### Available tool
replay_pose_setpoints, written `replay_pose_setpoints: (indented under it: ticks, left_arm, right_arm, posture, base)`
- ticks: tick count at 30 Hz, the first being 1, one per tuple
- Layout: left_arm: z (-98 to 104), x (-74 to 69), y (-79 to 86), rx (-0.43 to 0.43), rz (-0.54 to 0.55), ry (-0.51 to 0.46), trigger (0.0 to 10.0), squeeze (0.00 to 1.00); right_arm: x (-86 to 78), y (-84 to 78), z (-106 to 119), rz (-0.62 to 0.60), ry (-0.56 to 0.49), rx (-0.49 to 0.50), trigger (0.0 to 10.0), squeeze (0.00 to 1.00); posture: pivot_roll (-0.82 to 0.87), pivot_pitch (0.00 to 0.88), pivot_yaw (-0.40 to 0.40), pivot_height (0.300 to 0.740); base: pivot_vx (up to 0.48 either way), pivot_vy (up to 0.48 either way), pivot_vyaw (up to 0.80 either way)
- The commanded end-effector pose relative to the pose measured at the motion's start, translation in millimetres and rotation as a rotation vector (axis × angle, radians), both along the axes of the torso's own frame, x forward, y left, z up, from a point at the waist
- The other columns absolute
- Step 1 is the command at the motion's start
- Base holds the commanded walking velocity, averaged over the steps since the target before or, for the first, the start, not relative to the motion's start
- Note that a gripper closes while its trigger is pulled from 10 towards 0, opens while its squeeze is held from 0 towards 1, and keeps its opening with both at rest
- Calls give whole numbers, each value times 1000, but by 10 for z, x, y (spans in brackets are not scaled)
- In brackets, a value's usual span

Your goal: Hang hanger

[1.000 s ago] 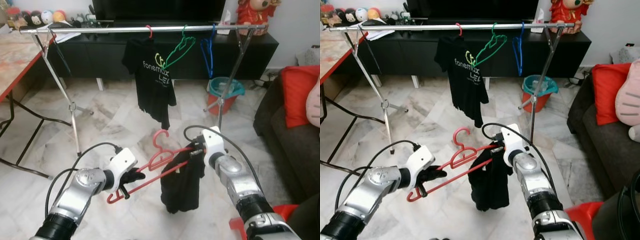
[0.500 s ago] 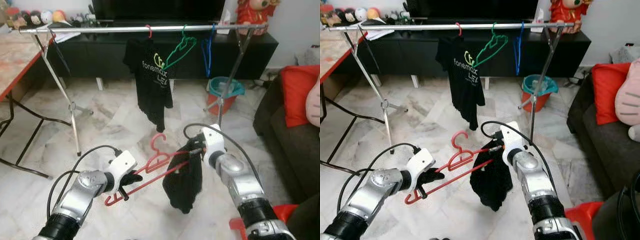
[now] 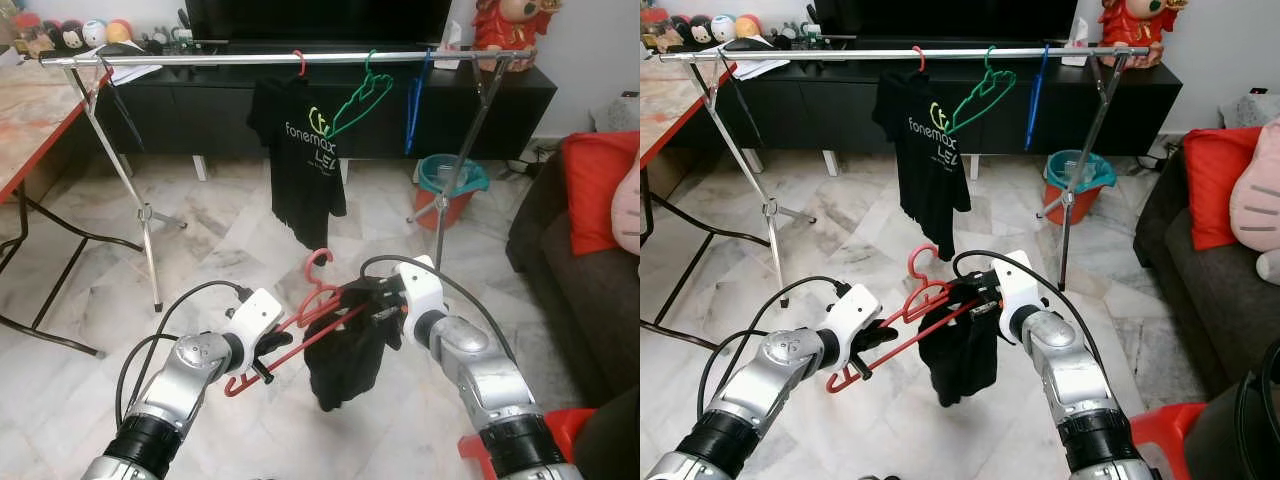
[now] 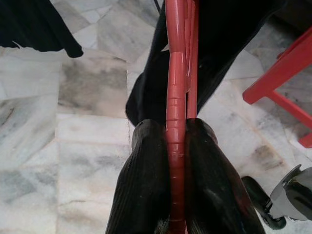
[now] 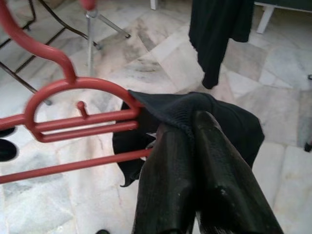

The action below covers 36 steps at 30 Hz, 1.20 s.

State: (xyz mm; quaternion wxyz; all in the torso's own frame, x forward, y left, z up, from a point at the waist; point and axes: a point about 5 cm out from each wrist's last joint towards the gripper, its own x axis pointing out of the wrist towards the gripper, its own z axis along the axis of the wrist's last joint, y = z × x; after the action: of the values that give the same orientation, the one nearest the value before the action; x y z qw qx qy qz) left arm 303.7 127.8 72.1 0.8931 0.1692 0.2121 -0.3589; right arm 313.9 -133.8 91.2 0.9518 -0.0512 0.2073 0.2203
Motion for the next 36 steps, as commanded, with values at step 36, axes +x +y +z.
replay_pose_setpoints:
  ticks: [36]
  left_arm:
    - [231,-39,-180,-289,-108,13,10000,0]
  right_arm:
    - [-273,-299,270,524,-92,-204,10000,0]
  posture:
    - [28,80,-31,736]
  base:
    - [0,0,0]
